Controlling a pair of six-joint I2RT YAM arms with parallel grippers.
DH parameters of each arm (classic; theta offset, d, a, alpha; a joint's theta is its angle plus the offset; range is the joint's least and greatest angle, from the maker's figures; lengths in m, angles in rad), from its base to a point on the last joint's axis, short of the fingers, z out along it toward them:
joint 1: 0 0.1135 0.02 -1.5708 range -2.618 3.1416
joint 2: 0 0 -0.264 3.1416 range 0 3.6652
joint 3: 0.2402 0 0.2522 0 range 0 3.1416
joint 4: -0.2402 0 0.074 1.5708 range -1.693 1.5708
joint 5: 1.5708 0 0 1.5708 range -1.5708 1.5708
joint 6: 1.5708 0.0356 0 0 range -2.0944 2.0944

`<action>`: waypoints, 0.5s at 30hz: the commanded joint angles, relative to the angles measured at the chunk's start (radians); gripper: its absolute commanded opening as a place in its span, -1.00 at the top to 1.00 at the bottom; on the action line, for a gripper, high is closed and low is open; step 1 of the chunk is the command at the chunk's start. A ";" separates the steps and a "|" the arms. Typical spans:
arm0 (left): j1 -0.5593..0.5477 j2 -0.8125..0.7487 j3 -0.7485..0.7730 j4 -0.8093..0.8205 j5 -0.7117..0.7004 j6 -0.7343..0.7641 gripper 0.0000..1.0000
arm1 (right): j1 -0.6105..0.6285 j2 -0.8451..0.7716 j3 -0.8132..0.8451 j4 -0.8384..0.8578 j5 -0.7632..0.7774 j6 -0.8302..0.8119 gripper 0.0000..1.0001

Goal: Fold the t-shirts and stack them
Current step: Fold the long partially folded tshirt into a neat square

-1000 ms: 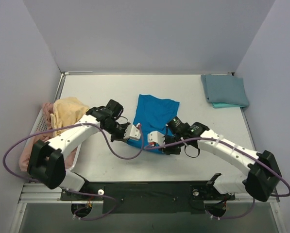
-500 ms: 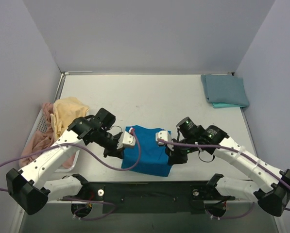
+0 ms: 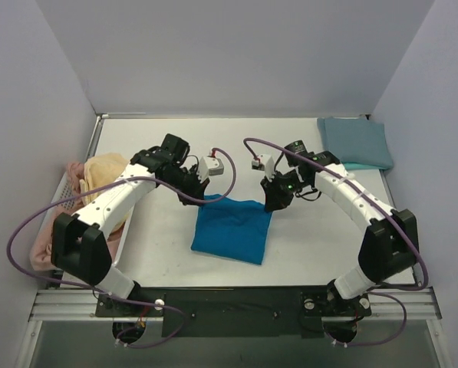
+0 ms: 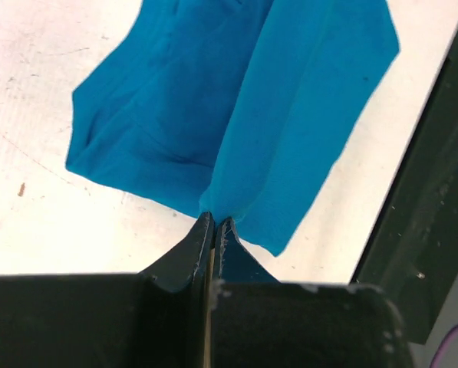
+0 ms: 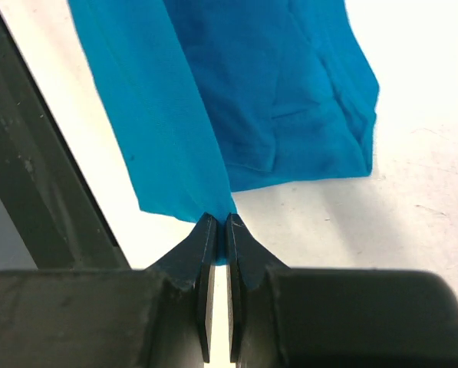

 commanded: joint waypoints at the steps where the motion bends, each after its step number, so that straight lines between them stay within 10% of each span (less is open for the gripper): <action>1: 0.020 0.100 0.117 0.090 -0.054 -0.041 1.00 | -0.050 0.097 0.103 -0.011 -0.038 0.007 1.00; 15: 0.063 0.426 0.316 0.021 -0.102 -0.046 1.00 | -0.086 0.455 0.330 0.034 0.005 0.083 0.99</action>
